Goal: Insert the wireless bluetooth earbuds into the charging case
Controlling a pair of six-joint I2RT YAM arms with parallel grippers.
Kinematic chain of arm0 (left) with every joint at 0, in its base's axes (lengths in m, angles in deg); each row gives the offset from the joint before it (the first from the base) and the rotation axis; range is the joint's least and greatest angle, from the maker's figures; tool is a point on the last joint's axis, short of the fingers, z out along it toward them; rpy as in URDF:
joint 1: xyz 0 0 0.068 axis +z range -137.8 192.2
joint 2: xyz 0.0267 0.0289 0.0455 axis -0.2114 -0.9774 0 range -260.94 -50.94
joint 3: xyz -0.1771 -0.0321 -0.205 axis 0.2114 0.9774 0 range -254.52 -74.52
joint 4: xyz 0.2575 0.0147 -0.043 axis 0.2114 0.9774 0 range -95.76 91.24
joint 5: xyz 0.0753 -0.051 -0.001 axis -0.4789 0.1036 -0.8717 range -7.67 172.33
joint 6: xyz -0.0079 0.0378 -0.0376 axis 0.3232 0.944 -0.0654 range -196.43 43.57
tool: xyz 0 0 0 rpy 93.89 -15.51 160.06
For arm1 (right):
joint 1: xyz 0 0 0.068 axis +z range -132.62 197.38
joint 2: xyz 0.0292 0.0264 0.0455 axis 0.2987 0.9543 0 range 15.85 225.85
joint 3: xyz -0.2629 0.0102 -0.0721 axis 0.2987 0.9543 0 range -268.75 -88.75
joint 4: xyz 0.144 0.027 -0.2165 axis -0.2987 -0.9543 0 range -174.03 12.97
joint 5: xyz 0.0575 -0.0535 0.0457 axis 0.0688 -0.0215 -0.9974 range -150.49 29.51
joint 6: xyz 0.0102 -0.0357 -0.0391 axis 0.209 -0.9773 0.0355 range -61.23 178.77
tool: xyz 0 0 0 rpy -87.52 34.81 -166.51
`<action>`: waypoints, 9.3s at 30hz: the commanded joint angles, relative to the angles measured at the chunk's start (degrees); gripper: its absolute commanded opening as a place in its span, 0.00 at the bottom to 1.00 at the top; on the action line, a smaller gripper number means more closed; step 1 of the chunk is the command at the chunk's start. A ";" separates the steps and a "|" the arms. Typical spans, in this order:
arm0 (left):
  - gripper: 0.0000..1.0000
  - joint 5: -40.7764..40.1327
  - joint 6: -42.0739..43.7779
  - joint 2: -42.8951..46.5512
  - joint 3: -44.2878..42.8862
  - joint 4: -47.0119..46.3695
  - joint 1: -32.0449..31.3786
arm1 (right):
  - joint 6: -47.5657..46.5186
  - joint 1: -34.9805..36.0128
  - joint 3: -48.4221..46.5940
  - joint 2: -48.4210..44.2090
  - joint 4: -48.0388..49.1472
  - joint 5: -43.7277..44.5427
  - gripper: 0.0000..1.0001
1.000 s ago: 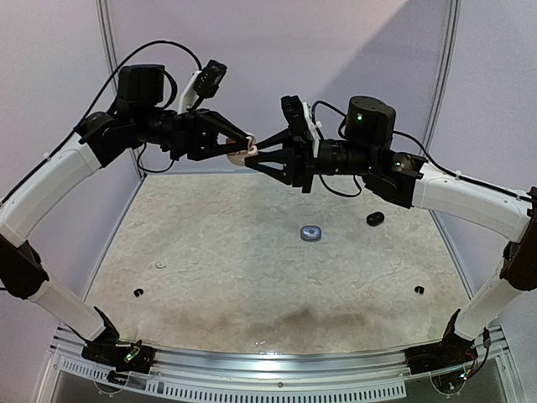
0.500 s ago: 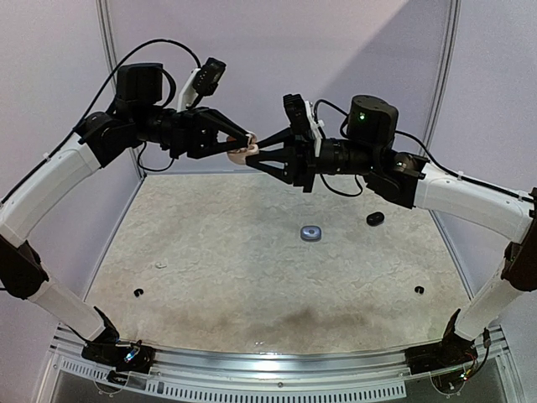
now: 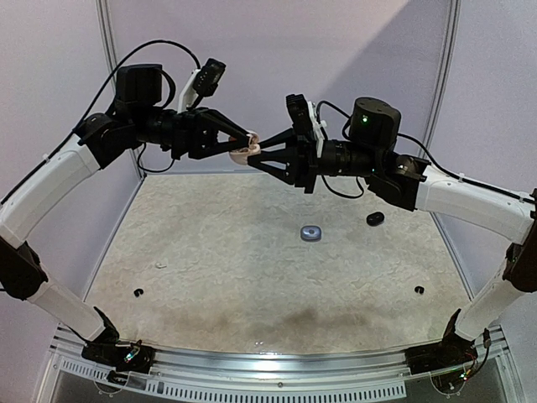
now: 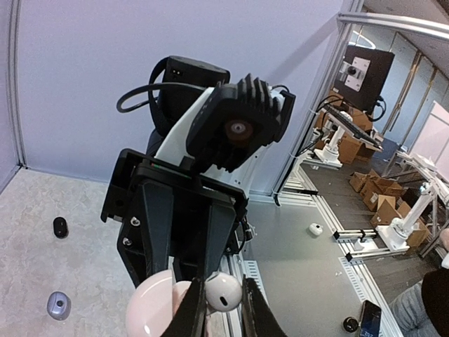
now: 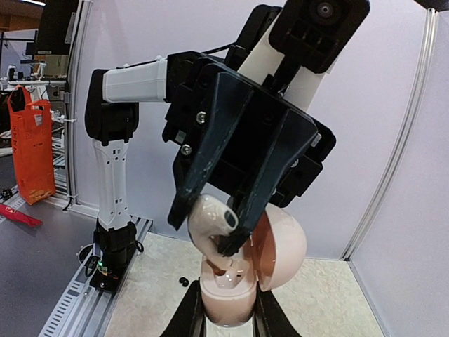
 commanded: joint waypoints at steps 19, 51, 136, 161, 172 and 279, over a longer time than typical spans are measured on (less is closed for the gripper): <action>0.15 -4.42 -1.13 -0.28 2.74 0.19 -1.31 | 2.40 1.80 -2.00 -0.82 4.94 -1.24 0.03; 0.16 -7.10 -7.87 0.68 5.95 -4.83 -1.31 | 5.62 1.85 -2.22 -1.36 1.84 5.04 0.03; 0.25 -51.55 29.11 -30.86 14.52 25.05 16.00 | 14.14 -2.90 12.93 -11.22 -5.36 27.81 0.01; 0.17 -48.44 29.44 -27.64 23.23 27.98 13.51 | 13.61 -2.95 13.55 -10.90 -5.32 27.99 0.01; 0.18 -47.25 28.99 -27.12 24.05 29.37 12.17 | 13.43 -2.92 13.82 -10.89 -5.19 28.08 0.01; 0.11 -15.03 6.31 8.29 -5.00 17.30 9.92 | 9.92 -2.91 7.28 -5.23 2.59 -5.77 0.03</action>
